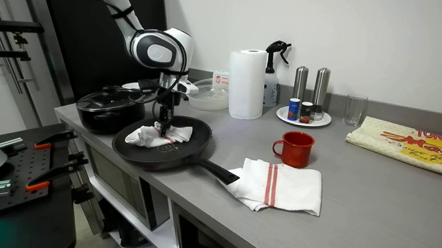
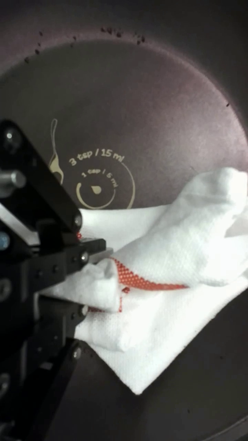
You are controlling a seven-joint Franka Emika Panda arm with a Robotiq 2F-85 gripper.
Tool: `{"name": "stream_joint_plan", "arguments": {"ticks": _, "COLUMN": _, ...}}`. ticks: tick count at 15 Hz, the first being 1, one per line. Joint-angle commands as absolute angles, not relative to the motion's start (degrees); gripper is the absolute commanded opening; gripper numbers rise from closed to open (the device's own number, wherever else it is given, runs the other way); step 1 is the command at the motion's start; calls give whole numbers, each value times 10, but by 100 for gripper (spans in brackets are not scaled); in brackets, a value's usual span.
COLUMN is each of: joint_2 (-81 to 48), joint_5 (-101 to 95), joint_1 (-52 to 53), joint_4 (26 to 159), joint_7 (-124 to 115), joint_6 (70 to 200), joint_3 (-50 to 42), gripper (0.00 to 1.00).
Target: Use the white and red towel on the left to wipe the black pan
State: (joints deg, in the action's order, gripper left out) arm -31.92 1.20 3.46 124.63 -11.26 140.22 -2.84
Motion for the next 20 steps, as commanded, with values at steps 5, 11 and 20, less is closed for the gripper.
{"name": "stream_joint_plan", "arguments": {"ticks": 5, "joint_2": -312, "joint_5": 23, "joint_1": 14, "joint_4": 1312, "joint_7": -119, "joint_6": 1477, "joint_3": -42, "gripper": 4}}
{"name": "stream_joint_plan", "arguments": {"ticks": 11, "joint_2": -281, "joint_5": 49, "joint_1": -25, "joint_4": 1364, "joint_7": -111, "joint_6": 1519, "joint_3": -52, "gripper": 4}}
{"name": "stream_joint_plan", "arguments": {"ticks": 20, "joint_2": -253, "joint_5": 62, "joint_1": -56, "joint_4": 1412, "joint_7": -124, "joint_6": 1556, "joint_3": -87, "gripper": 4}}
